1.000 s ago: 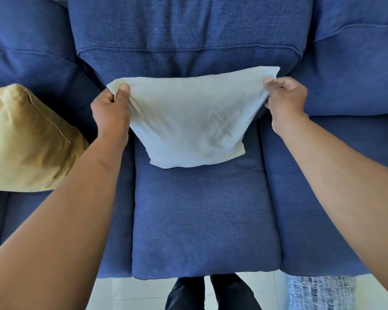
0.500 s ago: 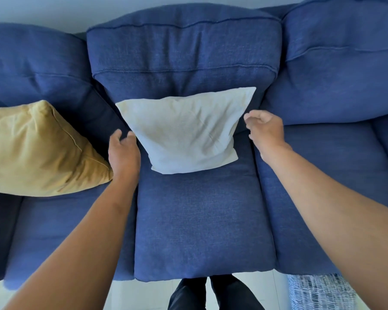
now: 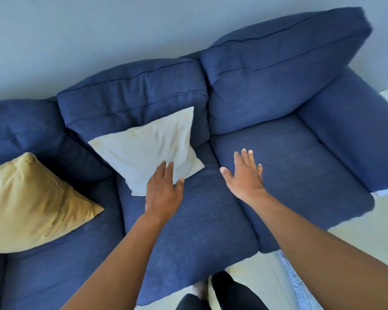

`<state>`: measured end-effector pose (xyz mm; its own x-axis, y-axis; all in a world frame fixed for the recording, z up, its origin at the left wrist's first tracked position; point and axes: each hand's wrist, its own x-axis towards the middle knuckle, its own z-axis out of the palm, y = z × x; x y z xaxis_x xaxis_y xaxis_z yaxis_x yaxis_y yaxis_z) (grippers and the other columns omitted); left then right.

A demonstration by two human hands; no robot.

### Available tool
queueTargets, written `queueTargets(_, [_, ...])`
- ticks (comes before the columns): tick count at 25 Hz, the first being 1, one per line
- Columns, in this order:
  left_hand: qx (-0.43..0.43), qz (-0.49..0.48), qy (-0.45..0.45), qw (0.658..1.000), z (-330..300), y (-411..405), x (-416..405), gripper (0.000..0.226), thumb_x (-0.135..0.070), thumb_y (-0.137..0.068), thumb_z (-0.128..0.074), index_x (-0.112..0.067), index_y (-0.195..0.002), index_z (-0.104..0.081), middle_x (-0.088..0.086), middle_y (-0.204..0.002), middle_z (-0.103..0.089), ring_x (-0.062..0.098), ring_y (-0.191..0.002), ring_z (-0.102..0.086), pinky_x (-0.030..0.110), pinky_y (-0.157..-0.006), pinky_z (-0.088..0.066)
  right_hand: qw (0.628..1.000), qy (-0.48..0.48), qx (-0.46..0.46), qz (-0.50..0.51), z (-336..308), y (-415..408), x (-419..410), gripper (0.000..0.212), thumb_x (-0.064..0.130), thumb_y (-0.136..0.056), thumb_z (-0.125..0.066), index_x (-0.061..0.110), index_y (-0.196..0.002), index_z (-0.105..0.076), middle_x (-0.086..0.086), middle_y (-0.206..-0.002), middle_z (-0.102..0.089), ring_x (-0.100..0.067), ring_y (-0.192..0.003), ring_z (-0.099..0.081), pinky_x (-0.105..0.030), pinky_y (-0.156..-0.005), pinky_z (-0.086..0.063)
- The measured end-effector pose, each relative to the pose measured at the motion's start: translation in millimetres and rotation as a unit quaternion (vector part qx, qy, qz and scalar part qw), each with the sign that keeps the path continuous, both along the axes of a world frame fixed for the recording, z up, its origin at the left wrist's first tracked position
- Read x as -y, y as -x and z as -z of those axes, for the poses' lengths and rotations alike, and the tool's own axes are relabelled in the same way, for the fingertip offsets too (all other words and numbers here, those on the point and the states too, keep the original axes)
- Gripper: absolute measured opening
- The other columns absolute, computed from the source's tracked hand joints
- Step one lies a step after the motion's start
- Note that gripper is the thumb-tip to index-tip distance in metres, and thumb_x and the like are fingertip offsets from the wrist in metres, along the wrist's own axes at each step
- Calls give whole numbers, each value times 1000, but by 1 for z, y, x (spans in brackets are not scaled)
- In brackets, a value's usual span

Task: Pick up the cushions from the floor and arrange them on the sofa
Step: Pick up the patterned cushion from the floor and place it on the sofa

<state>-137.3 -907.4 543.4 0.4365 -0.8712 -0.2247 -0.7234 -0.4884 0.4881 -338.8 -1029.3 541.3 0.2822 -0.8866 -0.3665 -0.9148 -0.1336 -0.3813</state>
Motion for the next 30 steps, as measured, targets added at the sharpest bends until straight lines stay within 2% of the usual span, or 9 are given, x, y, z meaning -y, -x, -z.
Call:
queueTargets(4, [31, 130, 6, 991, -13, 49, 9, 70, -41, -110, -43, -12, -169, -19, 9, -179, -12, 28, -166, -8, 46, -133, -14, 996, 15, -34, 78, -19, 59, -37, 78, 52, -108, -39, 6, -165, -14, -16, -176, 0, -30, -163, 10, -63, -128, -7])
queueTargets(10, [19, 268, 26, 963, -27, 148, 3, 72, -43, -110, -42, -12, -169, -17, 10, -179, -9, 28, -167, -3, 48, -133, -13, 980, 39, -49, 190, -38, 164, -108, 80, 55, -107, -38, 7, -166, -13, -15, -177, 1, -31, -163, 10, -63, -128, -6])
queueTargets(18, [25, 456, -11, 889, -15, 311, 1, 72, -42, -111, -43, -9, -169, -16, 10, -179, -9, 28, -167, -5, 45, -134, -10, 926, 8, -27, 378, -24, 333, -198, 80, 53, -107, -40, 8, -167, -10, -15, -177, 4, -33, -163, 10, -58, -129, -5])
queueTargets(25, [57, 530, -100, 840, 24, 442, -1, 73, -42, -110, -44, -10, -169, -13, 13, -179, -7, 29, -166, -3, 44, -134, -12, 884, -41, -16, 465, 25, 459, -255, 80, 52, -107, -43, 6, -165, -14, -18, -176, 0, -34, -163, 6, -57, -129, -10])
queueTargets(30, [64, 539, -136, 829, 58, 519, 8, 74, -37, -109, -48, -9, -169, -14, 14, -179, -8, 29, -166, -6, 41, -134, -14, 871, -56, 3, 487, 62, 527, -257, 81, 50, -106, -47, 5, -165, -17, -19, -175, -7, -36, -163, -1, -58, -127, -16])
